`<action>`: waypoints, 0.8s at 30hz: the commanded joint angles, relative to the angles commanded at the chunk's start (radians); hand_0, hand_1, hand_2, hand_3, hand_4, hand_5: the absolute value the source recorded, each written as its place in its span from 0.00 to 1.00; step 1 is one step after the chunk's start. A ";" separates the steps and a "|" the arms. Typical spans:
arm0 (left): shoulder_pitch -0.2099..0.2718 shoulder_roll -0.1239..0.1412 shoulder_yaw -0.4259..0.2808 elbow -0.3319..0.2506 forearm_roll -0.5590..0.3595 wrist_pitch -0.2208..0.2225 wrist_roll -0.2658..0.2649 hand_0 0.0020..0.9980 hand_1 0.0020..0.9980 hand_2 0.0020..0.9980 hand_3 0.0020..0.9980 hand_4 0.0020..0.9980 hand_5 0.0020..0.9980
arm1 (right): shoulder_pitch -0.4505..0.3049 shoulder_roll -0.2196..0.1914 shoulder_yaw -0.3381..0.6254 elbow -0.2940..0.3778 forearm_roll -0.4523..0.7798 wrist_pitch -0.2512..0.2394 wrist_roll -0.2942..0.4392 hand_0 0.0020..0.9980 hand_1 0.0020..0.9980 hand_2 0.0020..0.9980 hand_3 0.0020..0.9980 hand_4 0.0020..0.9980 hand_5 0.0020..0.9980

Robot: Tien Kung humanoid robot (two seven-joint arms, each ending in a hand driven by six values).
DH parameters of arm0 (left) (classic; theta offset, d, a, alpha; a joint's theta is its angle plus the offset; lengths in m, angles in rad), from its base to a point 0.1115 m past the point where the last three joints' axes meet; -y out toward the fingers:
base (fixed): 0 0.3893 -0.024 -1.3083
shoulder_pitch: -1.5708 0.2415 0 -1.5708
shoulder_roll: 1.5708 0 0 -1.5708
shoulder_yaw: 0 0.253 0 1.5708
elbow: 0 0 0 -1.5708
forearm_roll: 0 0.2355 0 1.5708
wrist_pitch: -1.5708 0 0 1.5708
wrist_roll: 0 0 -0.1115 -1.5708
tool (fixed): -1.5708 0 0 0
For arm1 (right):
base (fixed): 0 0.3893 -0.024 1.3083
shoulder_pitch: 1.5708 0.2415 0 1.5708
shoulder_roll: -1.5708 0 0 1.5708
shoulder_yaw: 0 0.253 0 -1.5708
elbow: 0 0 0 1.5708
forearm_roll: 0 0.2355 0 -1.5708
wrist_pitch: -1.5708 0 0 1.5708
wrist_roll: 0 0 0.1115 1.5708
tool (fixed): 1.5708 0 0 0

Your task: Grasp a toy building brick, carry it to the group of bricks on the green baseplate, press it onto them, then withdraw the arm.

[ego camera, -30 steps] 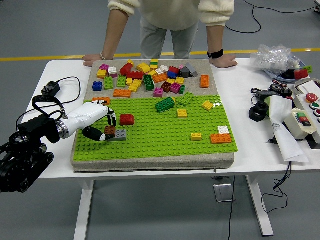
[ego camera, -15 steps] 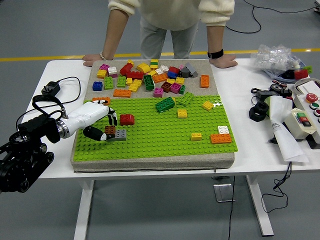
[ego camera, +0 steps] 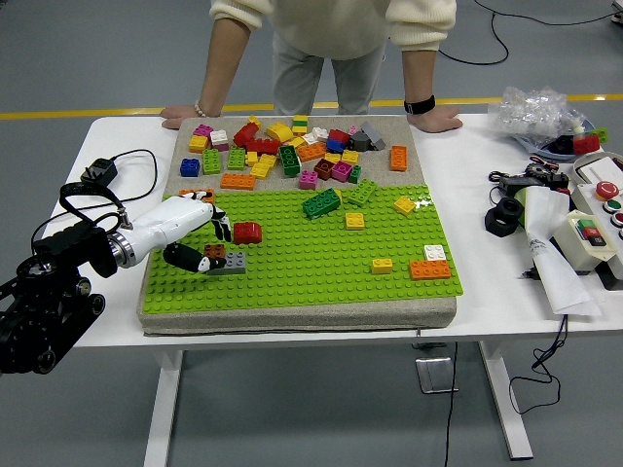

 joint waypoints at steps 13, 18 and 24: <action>0.064 -0.002 -0.156 -0.158 -0.078 -0.105 0.060 1.00 0.88 0.85 0.80 1.00 0.57 | -0.005 -0.002 0.002 0.000 -0.005 0.004 -0.001 0.78 0.71 0.74 0.68 0.95 0.69; 0.118 0.000 -0.252 -0.247 -0.032 -0.167 0.112 1.00 0.88 0.85 0.80 1.00 0.57 | -0.007 -0.004 0.004 0.000 -0.008 0.006 -0.001 0.78 0.71 0.74 0.68 0.95 0.69; 0.191 0.014 -0.279 -0.298 0.046 -0.200 0.135 1.00 1.00 0.99 0.79 1.00 0.88 | -0.007 -0.004 0.003 0.000 -0.010 0.008 0.002 0.78 0.71 0.74 0.68 0.95 0.69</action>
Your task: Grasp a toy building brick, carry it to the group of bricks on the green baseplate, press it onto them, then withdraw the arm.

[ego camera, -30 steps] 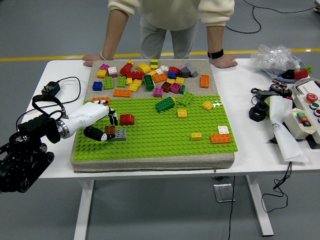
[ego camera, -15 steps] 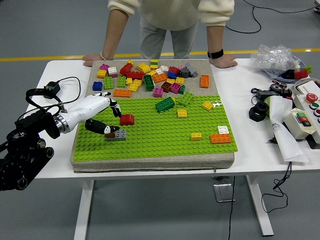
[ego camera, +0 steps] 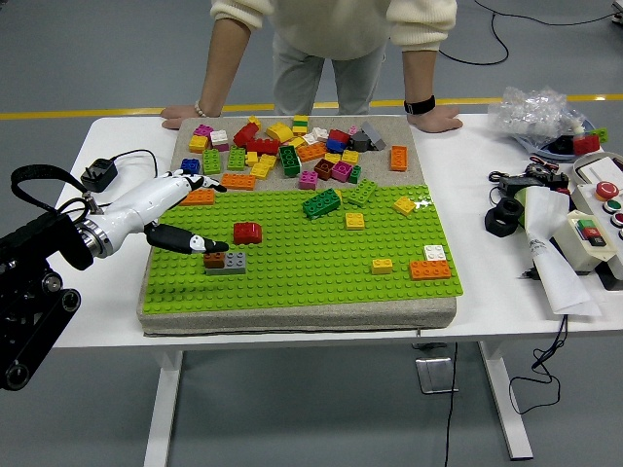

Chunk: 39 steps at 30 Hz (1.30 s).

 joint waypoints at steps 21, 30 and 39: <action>0.079 0.001 0.003 0.003 0.036 -0.016 -0.004 1.00 1.00 0.99 0.76 1.00 0.92 | -0.001 -0.001 -0.001 0.000 0.000 0.001 -0.004 0.78 0.70 0.74 0.67 0.95 0.69; 0.076 -0.003 0.012 0.029 0.037 -0.011 -0.007 1.00 1.00 0.99 0.76 1.00 0.92 | 0.002 -0.002 0.000 0.000 0.003 0.000 -0.005 0.78 0.70 0.74 0.67 0.95 0.69; 0.069 -0.010 0.018 0.051 0.035 -0.008 -0.009 1.00 1.00 0.99 0.76 1.00 0.91 | 0.004 -0.003 0.000 0.000 0.005 -0.001 -0.006 0.78 0.70 0.74 0.67 0.95 0.69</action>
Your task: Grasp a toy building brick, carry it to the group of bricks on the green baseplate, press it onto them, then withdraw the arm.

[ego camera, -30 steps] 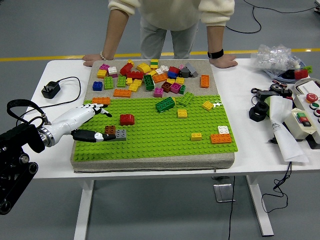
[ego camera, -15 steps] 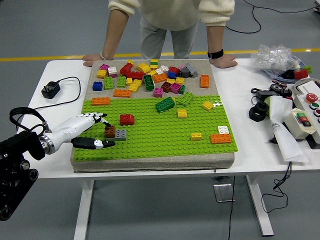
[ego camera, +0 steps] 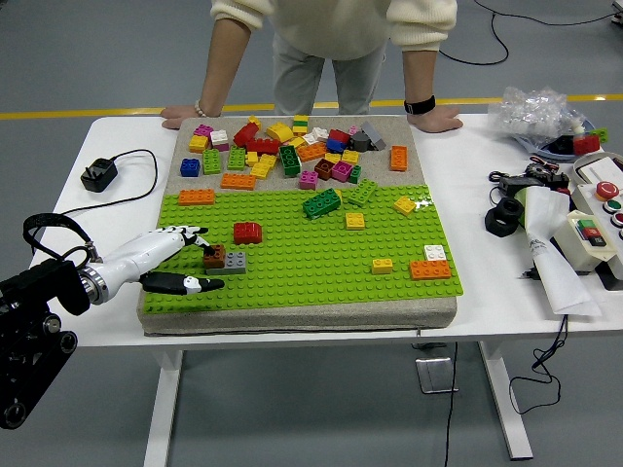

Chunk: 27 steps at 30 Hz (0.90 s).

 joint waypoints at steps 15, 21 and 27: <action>-0.004 -0.008 0.013 0.007 -0.002 -0.001 0.001 1.00 1.00 0.98 0.76 1.00 0.91 | 0.001 0.000 -0.001 0.000 0.004 -0.002 0.000 0.78 0.71 0.74 0.68 0.95 0.69; -0.003 -0.011 0.020 0.019 0.003 -0.003 0.002 1.00 1.00 0.98 0.76 1.00 0.91 | 0.001 0.000 -0.001 0.000 0.004 -0.003 0.000 0.78 0.70 0.74 0.68 0.95 0.69; -0.005 -0.010 0.018 0.033 0.004 -0.003 0.003 1.00 1.00 0.98 0.76 1.00 0.91 | 0.000 0.001 -0.001 0.000 0.004 -0.003 0.000 0.78 0.70 0.74 0.68 0.95 0.69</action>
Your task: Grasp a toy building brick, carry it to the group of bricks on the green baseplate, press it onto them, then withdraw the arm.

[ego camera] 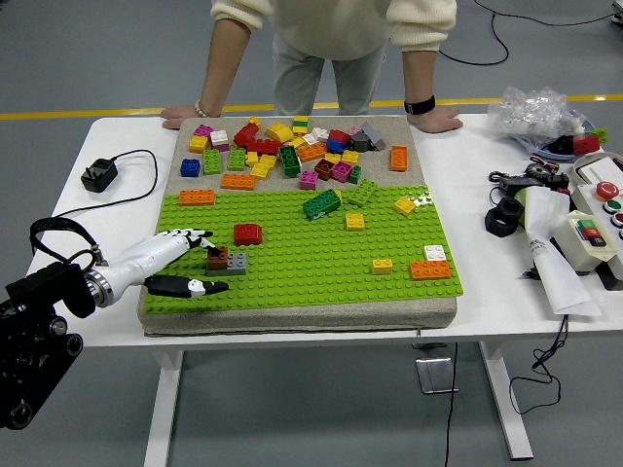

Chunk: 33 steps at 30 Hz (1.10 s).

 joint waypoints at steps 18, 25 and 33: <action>0.007 0.001 -0.003 -0.008 -0.003 -0.014 0.002 1.00 1.00 0.98 0.76 1.00 0.90 | 0.000 0.001 -0.001 0.000 0.001 -0.003 0.003 0.78 0.70 0.74 0.68 0.95 0.69; 0.008 0.001 0.000 -0.012 -0.003 -0.019 0.002 1.00 1.00 0.97 0.76 1.00 0.89 | -0.003 0.001 -0.001 0.000 -0.002 -0.004 0.001 0.78 0.70 0.74 0.68 0.95 0.69; -0.001 0.004 0.016 -0.002 -0.007 -0.018 0.000 1.00 1.00 0.97 0.76 1.00 0.89 | -0.002 0.003 -0.003 0.000 -0.002 -0.005 0.003 0.78 0.70 0.74 0.68 0.95 0.69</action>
